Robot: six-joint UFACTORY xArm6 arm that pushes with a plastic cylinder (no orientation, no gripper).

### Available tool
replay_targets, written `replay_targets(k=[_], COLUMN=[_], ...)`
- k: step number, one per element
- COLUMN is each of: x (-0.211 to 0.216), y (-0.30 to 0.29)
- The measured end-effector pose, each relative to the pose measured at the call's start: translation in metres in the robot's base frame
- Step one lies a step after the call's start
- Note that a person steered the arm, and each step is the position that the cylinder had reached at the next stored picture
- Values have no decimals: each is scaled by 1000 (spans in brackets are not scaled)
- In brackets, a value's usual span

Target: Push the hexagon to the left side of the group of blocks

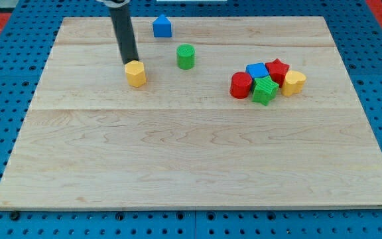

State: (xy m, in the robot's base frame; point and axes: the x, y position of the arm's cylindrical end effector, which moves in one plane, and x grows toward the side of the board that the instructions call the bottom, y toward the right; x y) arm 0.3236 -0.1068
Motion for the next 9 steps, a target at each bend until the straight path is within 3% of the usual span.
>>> replay_targets(k=[1,2,3,5,7,8,9], x=[9,56,71,126,85,85,152], y=[21,13,-30,-21,-60,-57,16])
